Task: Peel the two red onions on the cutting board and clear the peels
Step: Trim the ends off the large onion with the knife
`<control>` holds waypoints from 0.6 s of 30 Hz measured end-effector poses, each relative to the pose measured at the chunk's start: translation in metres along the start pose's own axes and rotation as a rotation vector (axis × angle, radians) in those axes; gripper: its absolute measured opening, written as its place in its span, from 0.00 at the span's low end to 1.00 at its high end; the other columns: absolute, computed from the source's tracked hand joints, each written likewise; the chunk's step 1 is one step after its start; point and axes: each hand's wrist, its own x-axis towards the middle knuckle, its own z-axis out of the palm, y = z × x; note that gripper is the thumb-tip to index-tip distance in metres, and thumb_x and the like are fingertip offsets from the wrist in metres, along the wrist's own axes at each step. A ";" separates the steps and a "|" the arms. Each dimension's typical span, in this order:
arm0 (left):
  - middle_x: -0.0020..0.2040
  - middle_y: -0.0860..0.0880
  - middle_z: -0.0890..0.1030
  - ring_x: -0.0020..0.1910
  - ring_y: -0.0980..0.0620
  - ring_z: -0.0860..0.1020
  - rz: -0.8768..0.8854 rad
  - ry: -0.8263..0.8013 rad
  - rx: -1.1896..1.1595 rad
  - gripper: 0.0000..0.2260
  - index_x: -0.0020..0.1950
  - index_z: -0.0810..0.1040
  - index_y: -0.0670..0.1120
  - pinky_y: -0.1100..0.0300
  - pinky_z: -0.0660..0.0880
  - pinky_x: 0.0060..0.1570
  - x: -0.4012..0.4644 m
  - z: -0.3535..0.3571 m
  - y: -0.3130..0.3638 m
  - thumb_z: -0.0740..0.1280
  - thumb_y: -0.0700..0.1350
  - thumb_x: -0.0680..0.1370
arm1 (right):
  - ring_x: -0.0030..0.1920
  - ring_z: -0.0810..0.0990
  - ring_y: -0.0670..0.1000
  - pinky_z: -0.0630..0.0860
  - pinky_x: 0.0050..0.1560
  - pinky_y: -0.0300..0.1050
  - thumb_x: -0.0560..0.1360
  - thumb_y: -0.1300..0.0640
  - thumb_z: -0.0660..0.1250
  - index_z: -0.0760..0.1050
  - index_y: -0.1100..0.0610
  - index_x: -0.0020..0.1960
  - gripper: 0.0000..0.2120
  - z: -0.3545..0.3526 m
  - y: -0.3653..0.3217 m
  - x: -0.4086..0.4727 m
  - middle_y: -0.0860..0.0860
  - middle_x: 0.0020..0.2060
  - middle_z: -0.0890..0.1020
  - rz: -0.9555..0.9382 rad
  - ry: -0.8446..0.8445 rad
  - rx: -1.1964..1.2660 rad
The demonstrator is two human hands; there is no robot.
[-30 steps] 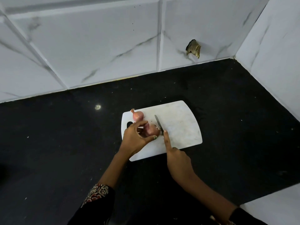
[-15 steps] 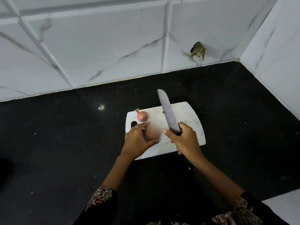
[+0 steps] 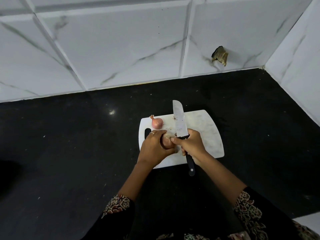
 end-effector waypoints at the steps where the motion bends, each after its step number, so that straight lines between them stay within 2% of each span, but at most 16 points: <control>1: 0.58 0.49 0.76 0.55 0.52 0.74 -0.009 -0.004 0.000 0.32 0.65 0.74 0.47 0.62 0.71 0.52 0.000 0.000 0.000 0.78 0.55 0.65 | 0.19 0.69 0.46 0.68 0.21 0.39 0.69 0.62 0.73 0.76 0.58 0.45 0.08 -0.001 0.000 0.000 0.50 0.29 0.78 0.019 -0.019 0.040; 6: 0.50 0.53 0.80 0.48 0.58 0.77 -0.035 -0.032 -0.173 0.23 0.57 0.77 0.50 0.65 0.75 0.48 0.001 0.000 0.000 0.78 0.53 0.65 | 0.22 0.67 0.45 0.67 0.23 0.38 0.70 0.65 0.72 0.77 0.60 0.51 0.11 -0.009 0.003 0.002 0.50 0.30 0.77 0.123 -0.107 0.220; 9: 0.46 0.58 0.81 0.46 0.62 0.79 -0.059 -0.072 -0.351 0.17 0.52 0.78 0.52 0.71 0.75 0.46 0.002 -0.003 0.001 0.78 0.47 0.67 | 0.21 0.64 0.41 0.64 0.21 0.34 0.72 0.66 0.69 0.75 0.59 0.49 0.08 -0.014 0.005 0.004 0.45 0.23 0.74 0.182 -0.192 0.434; 12: 0.50 0.55 0.83 0.49 0.60 0.80 -0.157 -0.127 -0.564 0.16 0.55 0.80 0.49 0.69 0.76 0.48 0.004 -0.004 0.001 0.77 0.45 0.69 | 0.17 0.63 0.41 0.61 0.18 0.31 0.75 0.66 0.63 0.72 0.57 0.46 0.05 -0.017 0.004 0.007 0.45 0.21 0.73 0.230 -0.309 0.687; 14: 0.51 0.54 0.82 0.50 0.60 0.80 -0.233 -0.140 -0.707 0.14 0.56 0.80 0.50 0.68 0.76 0.47 0.004 -0.003 0.005 0.74 0.42 0.71 | 0.15 0.63 0.42 0.61 0.17 0.30 0.72 0.66 0.62 0.71 0.57 0.45 0.05 -0.017 0.001 0.007 0.45 0.21 0.72 0.244 -0.372 0.879; 18: 0.56 0.46 0.81 0.55 0.49 0.80 -0.298 -0.170 -0.833 0.13 0.60 0.79 0.47 0.66 0.76 0.44 0.007 0.001 0.013 0.69 0.44 0.76 | 0.15 0.65 0.42 0.63 0.16 0.29 0.70 0.65 0.64 0.73 0.59 0.47 0.07 -0.019 -0.002 0.005 0.46 0.22 0.72 0.203 -0.450 1.162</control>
